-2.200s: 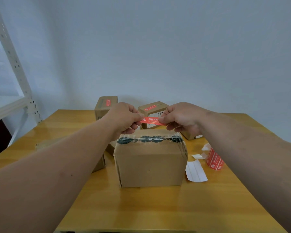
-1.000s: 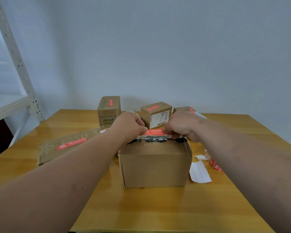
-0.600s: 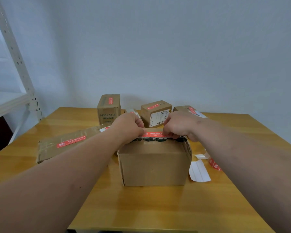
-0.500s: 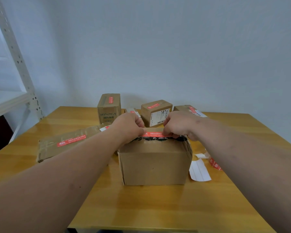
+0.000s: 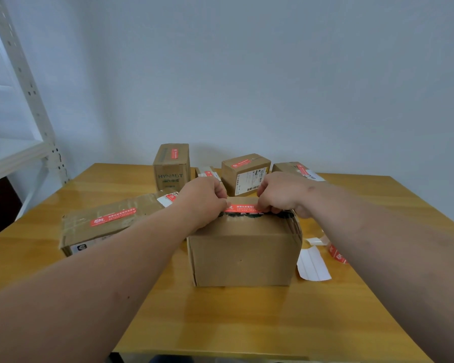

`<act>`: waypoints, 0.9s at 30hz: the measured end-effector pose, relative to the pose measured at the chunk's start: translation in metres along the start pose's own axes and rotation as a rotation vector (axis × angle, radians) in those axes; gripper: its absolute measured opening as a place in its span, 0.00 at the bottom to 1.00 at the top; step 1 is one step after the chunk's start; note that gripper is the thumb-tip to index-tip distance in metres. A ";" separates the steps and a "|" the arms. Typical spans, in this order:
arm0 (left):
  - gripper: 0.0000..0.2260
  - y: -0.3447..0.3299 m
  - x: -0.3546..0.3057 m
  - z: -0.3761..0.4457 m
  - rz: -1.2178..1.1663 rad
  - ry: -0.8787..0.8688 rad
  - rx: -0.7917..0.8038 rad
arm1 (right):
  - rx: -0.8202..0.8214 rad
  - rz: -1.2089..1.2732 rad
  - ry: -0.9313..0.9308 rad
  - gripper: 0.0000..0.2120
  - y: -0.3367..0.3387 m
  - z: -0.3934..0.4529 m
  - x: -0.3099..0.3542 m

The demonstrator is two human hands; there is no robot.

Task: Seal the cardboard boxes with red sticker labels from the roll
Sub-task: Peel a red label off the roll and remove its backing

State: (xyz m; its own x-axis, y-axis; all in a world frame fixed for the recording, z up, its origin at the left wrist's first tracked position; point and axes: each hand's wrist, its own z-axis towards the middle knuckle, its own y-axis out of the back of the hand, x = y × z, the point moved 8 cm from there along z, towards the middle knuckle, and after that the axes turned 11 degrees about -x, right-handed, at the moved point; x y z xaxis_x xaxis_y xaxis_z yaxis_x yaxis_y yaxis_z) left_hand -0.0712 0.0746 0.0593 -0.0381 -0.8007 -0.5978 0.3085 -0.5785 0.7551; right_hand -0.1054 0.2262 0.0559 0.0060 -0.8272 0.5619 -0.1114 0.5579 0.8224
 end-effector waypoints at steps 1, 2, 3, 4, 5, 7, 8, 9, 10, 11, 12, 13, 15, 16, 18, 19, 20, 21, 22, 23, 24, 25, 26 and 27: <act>0.08 0.000 0.000 0.000 0.004 -0.001 0.002 | 0.001 0.002 0.000 0.15 0.000 0.000 0.000; 0.08 0.000 0.000 0.000 0.009 -0.001 0.004 | 0.001 0.002 -0.001 0.15 0.000 0.000 0.000; 0.08 0.000 -0.001 0.000 0.014 -0.002 0.005 | 0.001 0.002 -0.001 0.15 0.000 0.000 0.000; 0.08 0.000 -0.001 0.000 0.018 -0.002 0.006 | 0.001 0.001 -0.001 0.16 0.000 0.000 0.000; 0.08 0.000 -0.002 0.000 0.021 0.001 0.006 | 0.000 0.000 -0.002 0.16 -0.001 0.000 -0.001; 0.08 -0.001 -0.002 0.000 0.022 0.005 0.011 | -0.001 -0.003 -0.004 0.15 -0.001 0.001 -0.001; 0.08 -0.001 -0.002 0.000 0.021 0.006 0.013 | -0.002 -0.005 -0.003 0.15 -0.001 0.001 -0.001; 0.08 -0.001 -0.001 0.000 0.019 0.007 0.013 | -0.004 -0.006 -0.001 0.15 -0.001 0.001 0.000; 0.08 -0.001 -0.001 0.000 0.018 0.010 0.013 | -0.004 -0.007 0.002 0.16 -0.001 0.002 0.000; 0.08 -0.002 -0.001 -0.001 0.018 0.014 0.014 | -0.002 -0.006 0.002 0.16 -0.001 0.002 0.000; 0.07 -0.002 0.000 0.000 0.018 0.017 0.014 | 0.001 -0.004 0.003 0.17 -0.002 0.002 0.000; 0.07 -0.002 0.000 0.000 0.018 0.020 0.013 | 0.003 -0.002 0.004 0.17 -0.002 0.002 0.000; 0.07 -0.002 0.000 0.000 0.020 0.019 0.009 | 0.003 -0.001 0.006 0.18 -0.003 0.003 0.000; 0.07 -0.002 0.000 0.000 0.020 0.017 0.006 | 0.002 -0.001 0.007 0.18 -0.003 0.004 0.000; 0.08 -0.001 0.000 0.000 0.021 0.013 -0.002 | 0.000 -0.004 0.005 0.19 -0.003 0.005 -0.001; 0.07 -0.001 0.000 0.001 0.020 0.012 -0.004 | 0.002 -0.006 0.002 0.18 -0.004 0.006 -0.001; 0.07 -0.001 0.000 0.001 0.020 0.011 -0.006 | 0.003 -0.012 0.001 0.18 -0.004 0.006 -0.001; 0.07 -0.001 0.001 0.001 0.021 0.011 -0.008 | 0.002 -0.018 0.002 0.17 -0.004 0.007 -0.001; 0.07 -0.001 0.001 0.001 0.023 0.009 -0.008 | 0.001 -0.023 0.003 0.17 -0.005 0.007 -0.001; 0.07 -0.002 0.001 0.001 0.026 0.006 -0.008 | 0.000 -0.024 0.004 0.16 -0.005 0.008 -0.001; 0.07 -0.002 0.001 0.001 0.028 0.003 -0.006 | 0.001 -0.023 0.004 0.15 -0.005 0.008 -0.001; 0.07 -0.002 0.001 0.001 0.030 -0.001 -0.005 | 0.003 -0.022 0.003 0.14 -0.005 0.008 -0.001; 0.07 -0.003 0.001 0.002 0.031 -0.002 -0.003 | 0.004 -0.023 0.002 0.14 -0.004 0.008 -0.001; 0.06 -0.003 0.001 0.002 0.033 -0.003 -0.004 | 0.004 -0.024 0.002 0.13 -0.004 0.009 -0.001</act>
State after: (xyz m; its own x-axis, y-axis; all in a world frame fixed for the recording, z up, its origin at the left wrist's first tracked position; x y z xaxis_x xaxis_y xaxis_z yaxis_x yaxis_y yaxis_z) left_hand -0.0738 0.0753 0.0574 -0.0308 -0.8201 -0.5714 0.3139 -0.5507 0.7734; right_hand -0.1134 0.2236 0.0511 0.0105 -0.8400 0.5424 -0.1155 0.5378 0.8351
